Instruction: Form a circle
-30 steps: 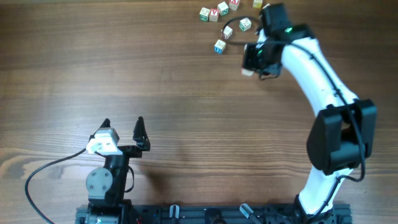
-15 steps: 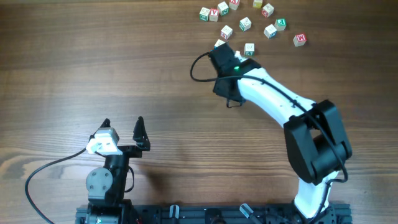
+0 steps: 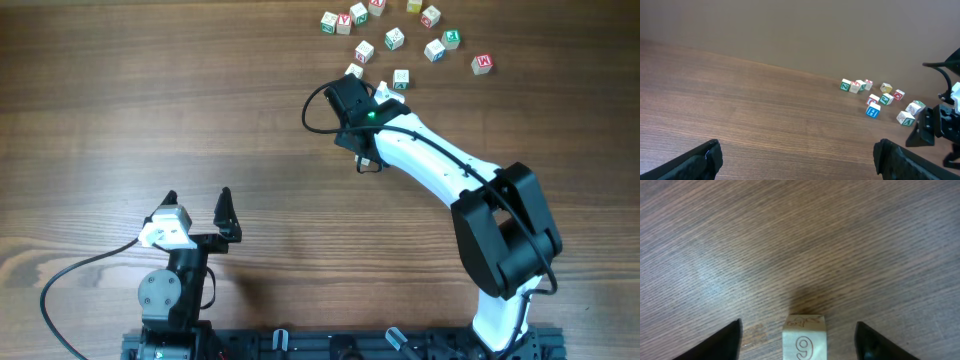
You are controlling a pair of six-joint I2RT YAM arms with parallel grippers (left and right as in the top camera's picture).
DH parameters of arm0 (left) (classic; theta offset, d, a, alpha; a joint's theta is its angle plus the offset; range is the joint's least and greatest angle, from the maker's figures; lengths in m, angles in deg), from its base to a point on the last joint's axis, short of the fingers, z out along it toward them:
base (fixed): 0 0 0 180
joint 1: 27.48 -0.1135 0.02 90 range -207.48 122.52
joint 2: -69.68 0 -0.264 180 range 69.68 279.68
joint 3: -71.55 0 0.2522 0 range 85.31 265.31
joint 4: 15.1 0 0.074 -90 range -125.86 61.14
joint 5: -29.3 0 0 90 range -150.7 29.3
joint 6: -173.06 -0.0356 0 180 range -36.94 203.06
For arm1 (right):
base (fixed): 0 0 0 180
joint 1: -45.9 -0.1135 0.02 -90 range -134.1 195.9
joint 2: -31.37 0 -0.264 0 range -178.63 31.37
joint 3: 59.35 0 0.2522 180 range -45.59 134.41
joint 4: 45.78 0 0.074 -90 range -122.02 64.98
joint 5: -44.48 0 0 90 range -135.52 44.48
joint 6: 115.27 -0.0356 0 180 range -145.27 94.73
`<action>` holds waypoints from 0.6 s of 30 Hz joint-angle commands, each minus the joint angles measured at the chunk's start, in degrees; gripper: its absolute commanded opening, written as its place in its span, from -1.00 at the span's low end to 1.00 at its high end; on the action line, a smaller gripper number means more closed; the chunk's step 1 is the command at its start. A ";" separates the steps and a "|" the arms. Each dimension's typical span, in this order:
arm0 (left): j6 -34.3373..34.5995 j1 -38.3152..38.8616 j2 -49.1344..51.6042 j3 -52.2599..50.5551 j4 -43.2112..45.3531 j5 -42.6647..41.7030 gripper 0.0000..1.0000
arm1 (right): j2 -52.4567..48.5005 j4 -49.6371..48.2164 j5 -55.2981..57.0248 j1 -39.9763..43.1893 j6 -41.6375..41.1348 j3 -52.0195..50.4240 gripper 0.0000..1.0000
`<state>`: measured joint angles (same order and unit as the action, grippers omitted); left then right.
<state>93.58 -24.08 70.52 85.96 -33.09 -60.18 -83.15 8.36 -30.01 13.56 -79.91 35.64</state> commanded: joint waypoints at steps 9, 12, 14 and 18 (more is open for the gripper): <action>-1.14 0.02 -0.46 -0.26 -0.07 -0.72 1.00 | 8.76 0.42 -1.79 0.50 15.50 8.81 0.99; -1.14 0.02 -0.46 -0.26 -0.04 -0.72 1.00 | 8.63 2.16 -6.16 2.08 20.24 14.32 0.99; -1.14 0.02 -0.46 -0.26 -0.04 -0.70 1.00 | 8.61 2.05 -6.10 3.37 20.39 16.09 0.99; -1.14 0.02 -0.46 -0.28 -0.04 -0.72 1.00 | 7.65 -2.51 -7.02 7.58 21.20 16.68 0.99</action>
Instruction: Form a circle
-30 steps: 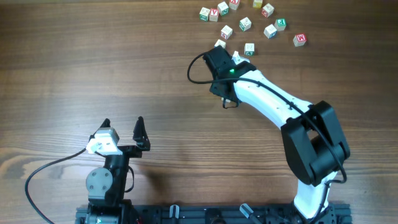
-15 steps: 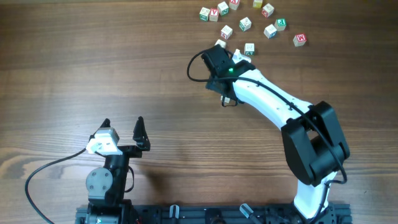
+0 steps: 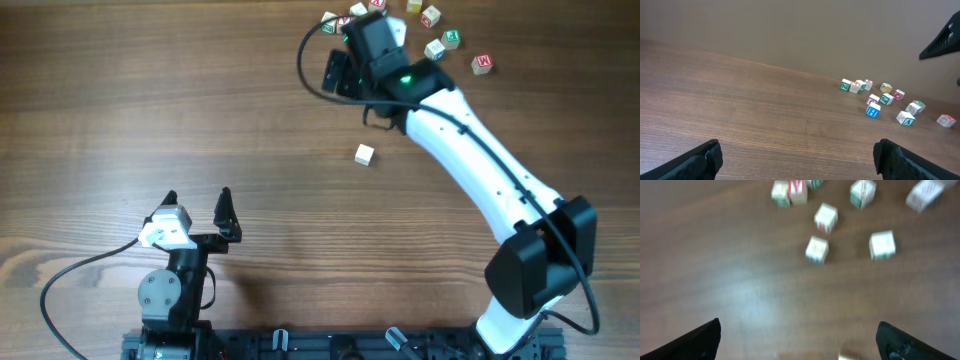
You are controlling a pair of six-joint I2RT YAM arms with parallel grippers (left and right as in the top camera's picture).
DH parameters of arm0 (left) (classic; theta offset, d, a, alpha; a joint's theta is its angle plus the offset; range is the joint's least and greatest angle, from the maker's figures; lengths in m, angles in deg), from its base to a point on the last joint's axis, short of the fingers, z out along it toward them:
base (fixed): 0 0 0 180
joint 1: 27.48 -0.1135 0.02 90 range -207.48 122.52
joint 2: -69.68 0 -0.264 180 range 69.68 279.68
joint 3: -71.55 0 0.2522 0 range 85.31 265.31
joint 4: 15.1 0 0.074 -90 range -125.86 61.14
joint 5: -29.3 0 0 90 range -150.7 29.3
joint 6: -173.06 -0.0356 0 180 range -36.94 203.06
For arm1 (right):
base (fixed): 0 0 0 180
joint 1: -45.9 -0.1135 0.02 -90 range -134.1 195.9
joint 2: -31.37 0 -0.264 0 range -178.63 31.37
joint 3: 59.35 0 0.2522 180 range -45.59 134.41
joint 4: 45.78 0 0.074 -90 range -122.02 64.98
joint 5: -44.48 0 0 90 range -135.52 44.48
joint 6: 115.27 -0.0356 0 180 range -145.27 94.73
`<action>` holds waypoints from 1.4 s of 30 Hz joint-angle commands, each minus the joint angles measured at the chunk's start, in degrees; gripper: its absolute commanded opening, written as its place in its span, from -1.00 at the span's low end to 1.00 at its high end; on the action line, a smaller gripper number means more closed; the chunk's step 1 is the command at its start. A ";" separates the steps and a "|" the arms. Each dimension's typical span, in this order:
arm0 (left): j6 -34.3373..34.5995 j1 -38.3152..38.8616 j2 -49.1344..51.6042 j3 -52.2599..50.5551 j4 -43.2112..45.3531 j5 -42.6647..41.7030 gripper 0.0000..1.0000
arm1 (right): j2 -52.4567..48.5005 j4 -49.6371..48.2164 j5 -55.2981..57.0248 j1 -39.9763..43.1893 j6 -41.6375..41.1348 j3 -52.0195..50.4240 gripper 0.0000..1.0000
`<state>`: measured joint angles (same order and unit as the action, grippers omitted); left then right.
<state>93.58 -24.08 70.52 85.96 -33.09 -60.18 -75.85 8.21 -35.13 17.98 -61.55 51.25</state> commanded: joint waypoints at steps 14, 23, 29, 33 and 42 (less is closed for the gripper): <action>-1.14 0.02 -0.46 -0.28 -0.07 -0.72 1.00 | -31.39 -11.15 -9.38 8.13 0.63 25.16 0.98; -1.14 0.02 -0.46 -0.28 -0.07 -0.72 1.00 | -41.03 -16.13 -9.20 8.59 -8.35 28.26 0.92; -1.14 0.02 -0.46 -0.26 -0.04 -0.70 1.00 | -42.60 -18.53 -7.54 9.46 -10.91 28.26 0.64; -1.14 0.02 -0.46 -0.28 -0.04 -0.72 1.00 | -42.60 -18.27 -5.66 9.51 -10.36 28.26 0.37; -1.14 0.02 -0.46 -0.28 -0.04 -0.72 1.00 | -43.50 -14.45 -3.23 9.42 -3.89 28.17 0.14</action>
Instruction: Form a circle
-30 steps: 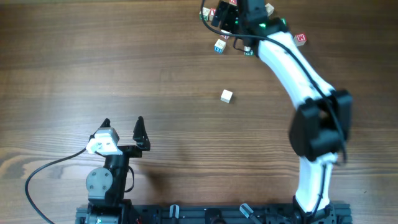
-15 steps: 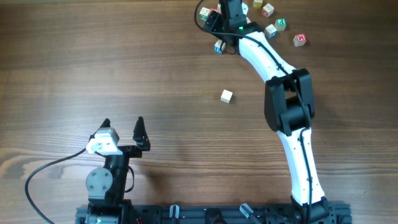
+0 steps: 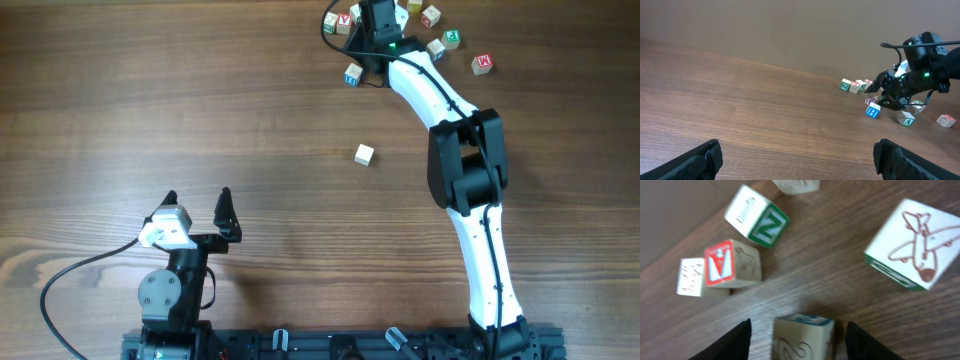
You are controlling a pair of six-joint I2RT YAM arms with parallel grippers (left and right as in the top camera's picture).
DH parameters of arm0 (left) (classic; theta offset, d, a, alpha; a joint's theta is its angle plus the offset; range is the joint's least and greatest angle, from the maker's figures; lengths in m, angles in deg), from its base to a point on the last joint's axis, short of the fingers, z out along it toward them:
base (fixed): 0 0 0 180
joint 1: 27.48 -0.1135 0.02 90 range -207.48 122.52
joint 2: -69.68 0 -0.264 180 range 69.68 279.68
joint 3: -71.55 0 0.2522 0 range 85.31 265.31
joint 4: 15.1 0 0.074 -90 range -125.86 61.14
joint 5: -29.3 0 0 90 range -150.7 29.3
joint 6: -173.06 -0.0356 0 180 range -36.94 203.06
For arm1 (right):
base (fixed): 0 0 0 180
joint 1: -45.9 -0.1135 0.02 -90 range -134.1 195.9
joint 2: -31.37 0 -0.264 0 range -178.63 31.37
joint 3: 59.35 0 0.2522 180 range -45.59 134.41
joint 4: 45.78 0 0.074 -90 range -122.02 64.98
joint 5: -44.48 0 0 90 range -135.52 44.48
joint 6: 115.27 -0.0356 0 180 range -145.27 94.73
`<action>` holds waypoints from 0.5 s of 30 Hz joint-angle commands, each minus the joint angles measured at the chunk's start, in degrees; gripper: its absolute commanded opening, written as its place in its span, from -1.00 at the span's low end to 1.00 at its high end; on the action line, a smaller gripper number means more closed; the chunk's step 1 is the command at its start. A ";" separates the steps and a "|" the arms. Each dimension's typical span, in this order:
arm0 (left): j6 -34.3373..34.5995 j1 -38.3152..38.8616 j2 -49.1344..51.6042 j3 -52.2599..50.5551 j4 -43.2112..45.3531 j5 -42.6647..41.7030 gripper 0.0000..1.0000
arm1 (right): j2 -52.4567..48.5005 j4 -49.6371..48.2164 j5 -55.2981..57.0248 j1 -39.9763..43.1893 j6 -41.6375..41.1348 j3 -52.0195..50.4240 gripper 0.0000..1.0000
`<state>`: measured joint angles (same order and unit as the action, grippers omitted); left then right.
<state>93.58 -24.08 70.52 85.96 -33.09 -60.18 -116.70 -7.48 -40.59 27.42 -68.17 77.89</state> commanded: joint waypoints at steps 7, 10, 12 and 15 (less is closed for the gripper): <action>-1.14 0.02 -0.46 -0.28 -0.07 -0.72 1.00 | -2.16 1.09 2.73 -0.02 6.95 1.57 -0.31; -1.14 0.02 -0.46 -0.28 -0.07 -0.72 1.00 | -0.20 2.32 2.58 -0.02 10.12 1.57 -0.36; -1.14 0.02 -0.46 -0.28 -0.07 -0.70 1.00 | 2.14 3.98 2.56 -0.04 11.56 1.57 -0.38; -1.14 0.02 -0.46 -0.28 -0.07 -0.72 1.00 | 8.24 8.96 2.58 -0.02 14.62 1.57 -0.40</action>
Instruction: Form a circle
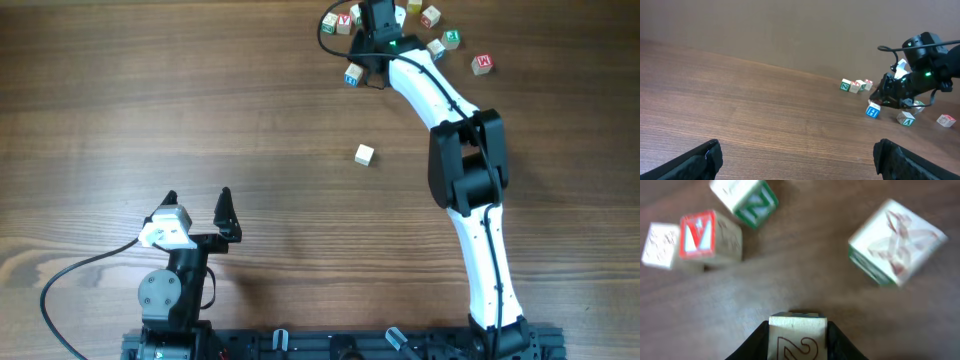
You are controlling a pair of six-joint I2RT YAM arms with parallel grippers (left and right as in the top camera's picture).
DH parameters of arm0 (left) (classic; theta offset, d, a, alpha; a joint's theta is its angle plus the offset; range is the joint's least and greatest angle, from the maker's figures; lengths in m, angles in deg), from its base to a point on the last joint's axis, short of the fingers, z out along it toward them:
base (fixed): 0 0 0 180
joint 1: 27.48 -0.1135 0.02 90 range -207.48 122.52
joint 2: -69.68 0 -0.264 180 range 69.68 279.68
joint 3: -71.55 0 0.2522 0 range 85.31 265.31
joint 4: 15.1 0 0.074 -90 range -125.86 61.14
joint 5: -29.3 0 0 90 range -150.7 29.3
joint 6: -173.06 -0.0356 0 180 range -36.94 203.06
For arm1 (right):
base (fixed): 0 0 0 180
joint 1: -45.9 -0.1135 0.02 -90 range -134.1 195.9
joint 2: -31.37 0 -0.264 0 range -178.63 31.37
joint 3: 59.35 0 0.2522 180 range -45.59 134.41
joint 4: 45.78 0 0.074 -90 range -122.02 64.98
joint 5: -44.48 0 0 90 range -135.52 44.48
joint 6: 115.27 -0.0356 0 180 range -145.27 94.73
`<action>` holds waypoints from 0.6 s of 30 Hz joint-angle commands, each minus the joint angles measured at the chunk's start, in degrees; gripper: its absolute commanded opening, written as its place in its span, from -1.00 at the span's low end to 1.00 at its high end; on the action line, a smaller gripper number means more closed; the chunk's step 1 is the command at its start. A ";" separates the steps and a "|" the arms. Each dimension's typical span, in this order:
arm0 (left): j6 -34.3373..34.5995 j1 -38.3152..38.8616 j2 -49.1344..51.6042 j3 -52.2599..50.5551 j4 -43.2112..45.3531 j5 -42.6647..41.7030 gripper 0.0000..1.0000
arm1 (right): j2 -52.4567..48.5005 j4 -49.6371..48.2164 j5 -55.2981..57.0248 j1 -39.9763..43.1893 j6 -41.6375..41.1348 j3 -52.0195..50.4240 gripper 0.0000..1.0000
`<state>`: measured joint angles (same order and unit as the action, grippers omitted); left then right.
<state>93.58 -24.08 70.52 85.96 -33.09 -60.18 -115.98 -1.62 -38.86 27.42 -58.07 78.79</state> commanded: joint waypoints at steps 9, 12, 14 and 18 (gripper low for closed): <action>-1.14 0.02 -0.46 -0.26 -0.04 -0.72 1.00 | 25.79 31.28 3.52 -0.02 11.78 0.66 -0.42; -1.14 0.02 -0.46 -0.28 -0.04 -0.72 1.00 | 27.41 43.10 4.31 -0.02 11.74 0.66 -0.42; -1.14 0.02 -0.46 -0.28 -0.04 -0.72 1.00 | 27.34 47.30 4.28 0.02 11.69 -0.72 -0.47; -1.14 0.02 -0.46 -0.26 -0.04 -0.72 1.00 | 27.34 45.62 4.24 0.02 10.75 -8.96 -0.47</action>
<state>93.58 -24.08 70.50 85.96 -33.09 -60.18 -87.30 46.02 -35.98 27.42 -47.40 75.22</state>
